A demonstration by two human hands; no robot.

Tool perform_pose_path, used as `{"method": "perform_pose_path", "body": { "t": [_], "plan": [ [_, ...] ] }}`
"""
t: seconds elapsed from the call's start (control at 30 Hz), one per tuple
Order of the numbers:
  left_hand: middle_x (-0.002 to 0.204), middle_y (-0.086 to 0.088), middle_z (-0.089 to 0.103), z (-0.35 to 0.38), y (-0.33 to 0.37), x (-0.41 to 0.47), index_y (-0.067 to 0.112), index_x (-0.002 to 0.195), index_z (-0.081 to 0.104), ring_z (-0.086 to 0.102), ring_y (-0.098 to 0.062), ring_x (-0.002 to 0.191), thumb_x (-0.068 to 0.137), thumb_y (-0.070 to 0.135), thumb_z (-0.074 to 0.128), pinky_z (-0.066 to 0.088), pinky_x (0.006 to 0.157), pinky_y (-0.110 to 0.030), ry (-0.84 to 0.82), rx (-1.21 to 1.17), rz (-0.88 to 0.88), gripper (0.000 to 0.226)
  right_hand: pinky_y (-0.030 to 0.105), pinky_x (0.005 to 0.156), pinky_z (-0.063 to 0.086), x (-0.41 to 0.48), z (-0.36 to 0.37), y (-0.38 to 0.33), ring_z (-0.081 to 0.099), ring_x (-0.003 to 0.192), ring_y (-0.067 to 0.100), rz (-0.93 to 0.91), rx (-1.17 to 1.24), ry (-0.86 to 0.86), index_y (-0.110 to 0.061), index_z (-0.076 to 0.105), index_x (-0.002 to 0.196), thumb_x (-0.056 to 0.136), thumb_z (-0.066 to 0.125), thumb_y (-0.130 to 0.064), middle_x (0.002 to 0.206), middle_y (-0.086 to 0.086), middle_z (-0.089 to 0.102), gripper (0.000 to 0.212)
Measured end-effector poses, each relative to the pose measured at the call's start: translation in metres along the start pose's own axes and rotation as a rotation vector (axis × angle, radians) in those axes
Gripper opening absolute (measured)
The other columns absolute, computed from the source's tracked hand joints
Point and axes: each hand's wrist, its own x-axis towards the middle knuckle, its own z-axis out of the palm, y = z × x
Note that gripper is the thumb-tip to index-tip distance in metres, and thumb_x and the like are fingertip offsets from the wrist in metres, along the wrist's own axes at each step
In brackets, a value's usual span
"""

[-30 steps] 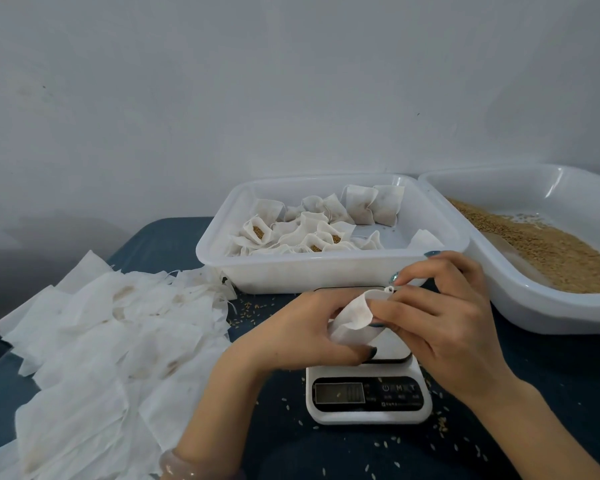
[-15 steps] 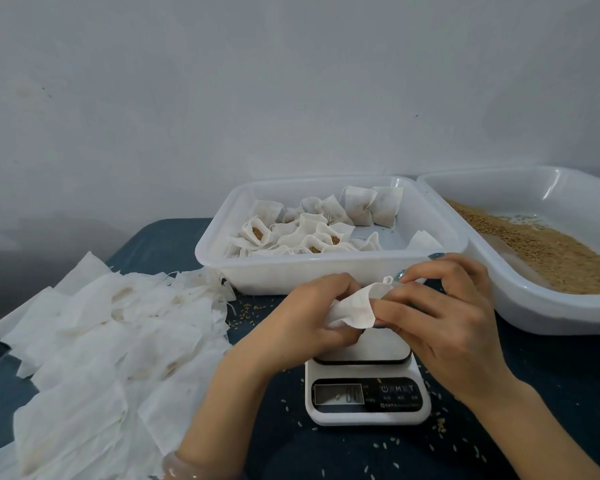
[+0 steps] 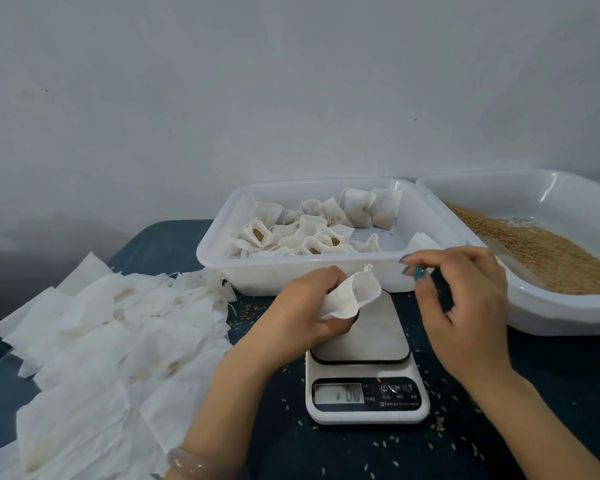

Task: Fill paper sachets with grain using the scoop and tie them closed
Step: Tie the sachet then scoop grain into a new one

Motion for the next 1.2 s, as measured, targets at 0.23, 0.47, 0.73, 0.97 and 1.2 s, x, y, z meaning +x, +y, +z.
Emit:
{"method": "perform_pose_path", "body": {
  "t": [0.23,0.47,0.73,0.97,1.2],
  "plan": [
    [0.091,0.019,0.055,0.000,-0.007,0.001,0.031,0.095,0.051,0.050,0.003,0.085,0.081,0.016,0.073,0.036,0.067,-0.009,0.099,0.057,0.005,0.031,0.046,0.091,0.042,0.034,-0.016,0.036,0.051,0.113,0.028,0.270,-0.251,-0.224,-0.018,0.066,0.116,0.092,0.052,-0.011,0.112,0.000,0.067,0.028],
    [0.089,0.020,0.053,0.003,-0.009,-0.001,0.034,0.094,0.048,0.049,0.005,0.083,0.083,0.017,0.072,0.035,0.067,-0.007,0.132,0.052,0.012,0.031,0.032,0.067,0.041,0.082,-0.055,0.122,0.057,0.081,0.030,0.737,-0.639,-0.686,-0.007,0.069,0.113,0.093,0.065,-0.034,0.109,0.013,0.069,0.034],
    [0.093,0.016,0.057,0.007,-0.013,-0.001,0.026,0.098,0.054,0.051,0.001,0.087,0.084,0.017,0.070,0.037,0.068,-0.010,0.124,0.045,-0.002,0.023,0.032,0.064,0.046,0.073,-0.047,0.143,0.056,0.070,0.023,0.694,-0.732,-0.817,-0.003,0.063,0.085,0.093,0.058,-0.036,0.078,0.007,0.058,0.034],
    [0.099,0.023,0.055,0.008,-0.015,-0.001,0.032,0.096,0.051,0.051,0.005,0.086,0.084,0.017,0.070,0.036,0.068,-0.008,0.138,0.055,0.010,0.027,0.030,0.052,0.034,0.073,-0.049,0.141,0.050,0.065,0.018,0.672,-0.802,-0.797,-0.011,0.053,0.075,0.098,0.053,-0.027,0.077,0.005,0.053,0.028],
    [0.099,0.026,0.053,0.006,-0.016,-0.003,0.032,0.096,0.051,0.051,0.004,0.086,0.084,0.017,0.069,0.038,0.068,-0.008,0.142,0.044,0.008,0.026,0.033,0.064,0.032,0.083,-0.056,0.138,0.056,0.089,0.033,0.865,-0.916,-0.482,0.001,0.044,0.119,0.098,0.052,-0.020,0.090,0.019,0.056,0.031]
  ]
}}
